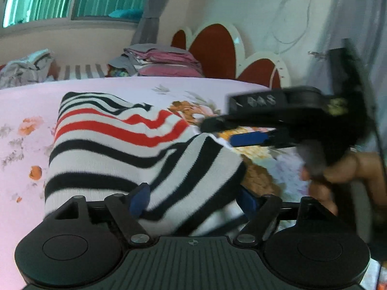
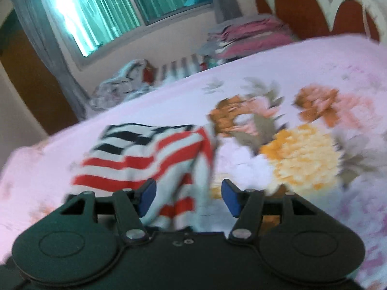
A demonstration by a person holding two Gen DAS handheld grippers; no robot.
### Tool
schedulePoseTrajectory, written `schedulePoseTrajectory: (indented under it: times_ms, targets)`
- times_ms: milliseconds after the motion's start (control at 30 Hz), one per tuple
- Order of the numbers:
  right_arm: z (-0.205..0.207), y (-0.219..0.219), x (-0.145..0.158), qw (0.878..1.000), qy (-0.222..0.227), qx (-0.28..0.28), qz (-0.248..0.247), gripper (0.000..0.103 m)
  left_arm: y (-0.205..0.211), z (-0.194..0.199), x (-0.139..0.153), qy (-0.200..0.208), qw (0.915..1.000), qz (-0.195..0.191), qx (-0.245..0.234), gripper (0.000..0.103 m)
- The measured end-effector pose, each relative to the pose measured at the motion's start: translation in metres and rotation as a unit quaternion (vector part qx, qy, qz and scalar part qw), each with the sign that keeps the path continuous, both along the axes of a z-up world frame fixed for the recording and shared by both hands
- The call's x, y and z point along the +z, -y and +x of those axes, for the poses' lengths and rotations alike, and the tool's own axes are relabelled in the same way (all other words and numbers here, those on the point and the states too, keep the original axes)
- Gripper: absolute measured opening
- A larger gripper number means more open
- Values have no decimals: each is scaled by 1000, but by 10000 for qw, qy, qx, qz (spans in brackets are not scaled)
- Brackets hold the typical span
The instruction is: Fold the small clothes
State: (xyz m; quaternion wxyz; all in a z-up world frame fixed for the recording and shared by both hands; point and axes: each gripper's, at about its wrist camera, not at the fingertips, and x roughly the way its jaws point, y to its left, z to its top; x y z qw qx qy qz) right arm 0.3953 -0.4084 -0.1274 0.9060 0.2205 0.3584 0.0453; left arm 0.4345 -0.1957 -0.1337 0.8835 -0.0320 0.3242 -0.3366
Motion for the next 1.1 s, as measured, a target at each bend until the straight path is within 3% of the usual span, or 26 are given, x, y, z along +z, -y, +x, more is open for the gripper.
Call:
schedulePoseTrajectory:
  times_ms: [133, 233, 267, 300, 400, 500, 567, 667, 833, 967, 1100]
  targets:
    - [10, -5, -14, 9948, -427, 301, 876, 72, -38, -15, 1, -18, 9991, -256, 340, 77]
    - [18, -14, -27, 9910, -825, 383, 987, 72, -63, -19, 6, 115, 9971, -283, 702, 77]
    - [20, -16, -30, 9904, -851, 380, 1019, 68, -70, -17, 5, 128, 9963, -266, 807, 77]
    - [22, -20, -31, 9899, -866, 387, 1055, 57, -79, -15, 5, 125, 9953, -229, 937, 77]
    - [28, -28, -33, 9921, -839, 348, 864, 36, -95, -5, -5, -20, 9921, -190, 1240, 77]
    - [30, -39, -26, 9966, -585, 429, 399, 26, -99, 3, -14, -95, 9891, -66, 1469, 77]
    - [22, -44, -10, 9983, -134, 539, -159, 23, -95, 4, -17, -65, 9889, -38, 1485, 77]
    - [12, -36, 5, 9975, 211, 490, -465, 23, -84, 7, -22, -119, 9908, -87, 1346, 77]
    - [3, -19, -29, 9988, -334, 294, -194, 22, -65, 18, -41, -410, 9914, 47, 1242, 77]
    - [0, -18, -28, 9989, -355, 268, -164, 24, -65, 21, -47, -491, 9903, 109, 1294, 78]
    - [-12, -14, -16, 9991, -361, 214, -36, 35, -68, 26, -50, -718, 9882, 28, 1354, 78]
